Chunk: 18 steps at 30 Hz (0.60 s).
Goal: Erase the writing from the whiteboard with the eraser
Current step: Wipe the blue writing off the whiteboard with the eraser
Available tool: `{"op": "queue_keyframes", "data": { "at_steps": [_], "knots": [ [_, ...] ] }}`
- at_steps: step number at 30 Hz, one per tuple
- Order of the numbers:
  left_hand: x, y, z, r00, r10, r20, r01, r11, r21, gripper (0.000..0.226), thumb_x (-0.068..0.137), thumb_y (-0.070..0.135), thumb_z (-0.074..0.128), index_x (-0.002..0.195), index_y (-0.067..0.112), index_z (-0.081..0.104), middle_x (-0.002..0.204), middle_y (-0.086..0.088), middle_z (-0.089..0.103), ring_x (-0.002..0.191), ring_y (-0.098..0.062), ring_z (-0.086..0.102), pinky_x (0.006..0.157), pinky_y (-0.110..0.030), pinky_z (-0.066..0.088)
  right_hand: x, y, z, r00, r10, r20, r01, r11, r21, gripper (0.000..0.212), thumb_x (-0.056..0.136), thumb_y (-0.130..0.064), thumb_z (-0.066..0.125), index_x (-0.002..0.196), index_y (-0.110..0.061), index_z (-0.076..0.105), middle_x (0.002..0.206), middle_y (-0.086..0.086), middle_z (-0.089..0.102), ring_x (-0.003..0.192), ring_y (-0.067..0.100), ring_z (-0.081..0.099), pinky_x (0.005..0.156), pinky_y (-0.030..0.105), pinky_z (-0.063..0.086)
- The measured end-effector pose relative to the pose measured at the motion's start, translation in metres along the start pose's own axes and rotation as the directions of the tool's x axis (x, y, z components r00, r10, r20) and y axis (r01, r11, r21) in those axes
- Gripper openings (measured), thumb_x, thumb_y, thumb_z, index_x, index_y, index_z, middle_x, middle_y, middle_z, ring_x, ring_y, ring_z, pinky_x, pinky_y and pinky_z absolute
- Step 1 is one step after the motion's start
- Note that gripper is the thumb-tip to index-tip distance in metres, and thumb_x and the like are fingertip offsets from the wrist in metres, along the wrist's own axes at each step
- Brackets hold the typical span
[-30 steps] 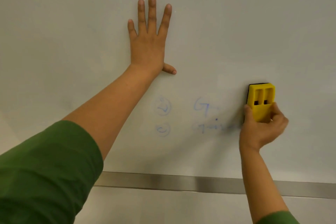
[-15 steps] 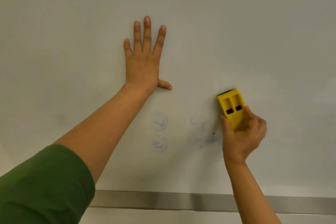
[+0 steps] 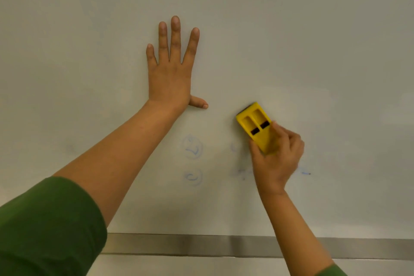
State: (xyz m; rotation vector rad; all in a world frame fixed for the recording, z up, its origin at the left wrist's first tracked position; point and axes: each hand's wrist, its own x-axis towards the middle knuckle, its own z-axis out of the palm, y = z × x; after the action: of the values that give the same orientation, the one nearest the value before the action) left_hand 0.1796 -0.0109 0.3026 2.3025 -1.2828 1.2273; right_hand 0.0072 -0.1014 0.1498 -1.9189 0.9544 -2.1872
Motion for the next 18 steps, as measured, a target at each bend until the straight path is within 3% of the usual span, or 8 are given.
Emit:
{"op": "queue_keyframes", "data": {
  "at_steps": [3, 5, 8, 14, 18],
  "knots": [
    [0.000, 0.000, -0.001, 1.000, 0.003, 0.000, -0.003, 1.000, -0.004, 0.147, 0.046, 0.079, 0.066, 0.147, 0.019, -0.023, 0.156, -0.017, -0.019, 0.144, -0.037, -0.013, 0.115, -0.054, 0.008, -0.010, -0.015, 0.015, 0.981, -0.167, 0.097, 0.165, 0.986, 0.032, 0.050, 0.068, -0.014, 0.074, 0.114, -0.015, 0.056, 0.103, 0.011, 0.057, 0.094, 0.022, 0.046, 0.083, 0.023, 0.037],
    [-0.001, 0.000, -0.002, 1.000, 0.004, 0.000, -0.004, 1.000, -0.010, 0.147, 0.046, 0.078, 0.067, 0.147, 0.020, -0.022, 0.156, -0.017, -0.018, 0.144, -0.037, -0.012, 0.115, -0.054, 0.008, -0.036, -0.010, 0.018, 0.922, -0.309, 0.231, 0.313, 0.949, 0.021, 0.050, 0.070, -0.015, 0.075, 0.115, -0.018, 0.054, 0.101, 0.009, 0.060, 0.091, 0.023, 0.048, 0.080, 0.030, 0.042],
    [-0.002, 0.001, -0.002, 1.000, 0.004, 0.002, -0.004, 1.000, -0.007, 0.148, 0.046, 0.079, 0.067, 0.147, 0.019, -0.023, 0.156, -0.017, -0.018, 0.144, -0.037, -0.012, 0.115, -0.054, 0.008, -0.064, 0.012, 0.006, 0.865, -0.345, 0.364, 0.370, 0.929, 0.002, 0.059, 0.066, -0.011, 0.081, 0.117, -0.022, 0.053, 0.098, 0.009, 0.064, 0.091, 0.023, 0.051, 0.081, 0.032, 0.043],
    [-0.002, 0.001, -0.001, 1.000, 0.005, -0.015, -0.005, 1.000, 0.002, 0.147, 0.045, 0.079, 0.066, 0.148, 0.019, -0.020, 0.156, -0.018, -0.015, 0.144, -0.038, -0.010, 0.115, -0.054, 0.011, -0.031, -0.006, 0.008, 0.956, -0.220, 0.195, 0.218, 0.975, 0.033, 0.048, 0.063, -0.010, 0.078, 0.109, -0.009, 0.064, 0.097, 0.013, 0.062, 0.093, 0.020, 0.047, 0.075, 0.036, 0.046],
    [-0.002, 0.000, -0.002, 1.000, 0.002, -0.019, -0.002, 1.000, -0.009, 0.146, 0.046, 0.077, 0.068, 0.148, 0.020, -0.019, 0.157, -0.017, -0.015, 0.144, -0.038, -0.009, 0.115, -0.054, 0.009, -0.056, -0.021, 0.032, 0.867, -0.389, 0.311, 0.385, 0.920, 0.077, 0.048, 0.071, -0.013, 0.073, 0.115, -0.018, 0.056, 0.094, 0.014, 0.064, 0.088, 0.025, 0.049, 0.076, 0.035, 0.043]
  ]
}}
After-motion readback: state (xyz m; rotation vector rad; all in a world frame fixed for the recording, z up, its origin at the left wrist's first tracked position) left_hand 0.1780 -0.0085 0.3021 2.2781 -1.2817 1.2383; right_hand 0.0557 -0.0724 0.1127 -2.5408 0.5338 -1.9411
